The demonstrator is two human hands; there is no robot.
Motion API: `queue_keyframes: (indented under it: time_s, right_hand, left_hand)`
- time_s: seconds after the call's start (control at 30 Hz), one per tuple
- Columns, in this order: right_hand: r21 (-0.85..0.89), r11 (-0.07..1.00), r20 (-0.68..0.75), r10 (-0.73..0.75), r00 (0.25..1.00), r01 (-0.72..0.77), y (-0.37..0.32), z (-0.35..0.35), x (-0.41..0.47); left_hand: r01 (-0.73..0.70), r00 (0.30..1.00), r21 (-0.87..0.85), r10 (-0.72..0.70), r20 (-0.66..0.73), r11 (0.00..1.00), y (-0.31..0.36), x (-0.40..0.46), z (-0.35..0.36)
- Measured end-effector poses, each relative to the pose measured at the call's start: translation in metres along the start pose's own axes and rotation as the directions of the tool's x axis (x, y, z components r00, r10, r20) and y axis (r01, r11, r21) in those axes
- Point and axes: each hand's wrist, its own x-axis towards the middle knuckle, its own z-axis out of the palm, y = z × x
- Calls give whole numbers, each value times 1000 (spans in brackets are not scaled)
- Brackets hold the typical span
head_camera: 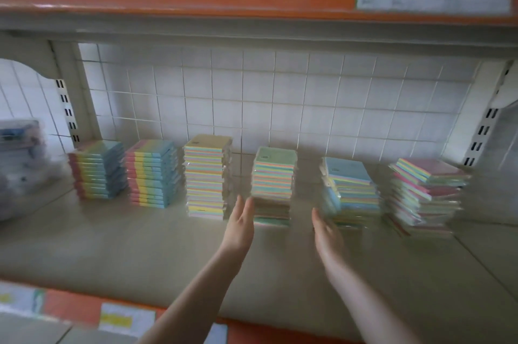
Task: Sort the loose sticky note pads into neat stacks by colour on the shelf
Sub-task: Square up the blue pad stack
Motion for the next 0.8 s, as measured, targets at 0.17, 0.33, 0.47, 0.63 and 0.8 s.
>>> queue_keyframes:
  time_s: [0.17,0.33,0.47,0.63,0.8]
  right_hand:
    - [20,1000,-96,17,995,-15,12,-15,-18]
    - [85,996,-189,42,981,-26,20,-30,-31]
    - [74,997,-294,49,955,-28,26,-47,-45]
    - [80,996,-385,73,920,-45,28,-73,-50]
    - [105,994,-383,76,921,-38,33,-98,-41]
  left_hand:
    - [44,997,121,-53,64,992,-8,-26,-6]
    - [47,992,193,-69,108,980,-6,-38,-10]
    - [26,988,210,-56,140,977,-8,-47,-9]
    - [3,981,204,-43,188,979,-5,-54,3]
    - [-12,975,189,-30,220,982,-2,-57,25]
